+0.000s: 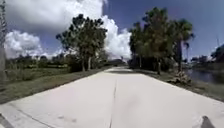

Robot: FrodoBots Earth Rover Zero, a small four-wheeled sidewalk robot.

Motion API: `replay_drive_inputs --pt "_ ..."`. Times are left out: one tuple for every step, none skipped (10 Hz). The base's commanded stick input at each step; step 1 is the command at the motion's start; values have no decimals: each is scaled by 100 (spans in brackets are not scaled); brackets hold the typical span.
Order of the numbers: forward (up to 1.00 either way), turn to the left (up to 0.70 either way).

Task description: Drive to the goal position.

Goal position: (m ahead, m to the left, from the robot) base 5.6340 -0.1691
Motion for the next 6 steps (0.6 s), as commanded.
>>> replay_drive_inputs --pt "70 0" --pt "70 0" --pt "70 0" --pt "70 0" --pt "70 0" --pt "70 -11"
